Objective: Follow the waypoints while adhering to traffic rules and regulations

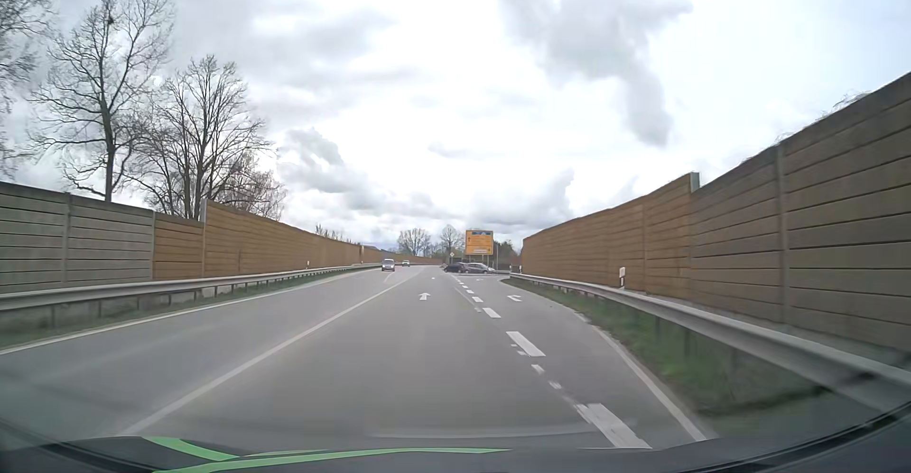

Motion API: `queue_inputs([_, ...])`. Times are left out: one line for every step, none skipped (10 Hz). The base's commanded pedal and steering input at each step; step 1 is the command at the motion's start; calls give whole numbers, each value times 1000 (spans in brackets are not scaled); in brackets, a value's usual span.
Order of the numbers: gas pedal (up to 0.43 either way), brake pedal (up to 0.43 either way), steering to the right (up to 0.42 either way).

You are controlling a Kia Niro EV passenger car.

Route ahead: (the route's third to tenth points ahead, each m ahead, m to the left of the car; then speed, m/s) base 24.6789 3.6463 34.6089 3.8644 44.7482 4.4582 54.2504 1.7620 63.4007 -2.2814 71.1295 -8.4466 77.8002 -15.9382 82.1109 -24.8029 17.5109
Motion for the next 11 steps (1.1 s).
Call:
queue_inputs([0,220,16])
queue_inputs([0,226,16])
queue_inputs([0,226,16])
queue_inputs([0,232,16])
queue_inputs([0,226,16])
queue_inputs([0,232,14])
queue_inputs([0,232,13])
queue_inputs([0,232,12])
queue_inputs([0,232,10])
queue_inputs([0,238,8])
queue_inputs([0,238,6])
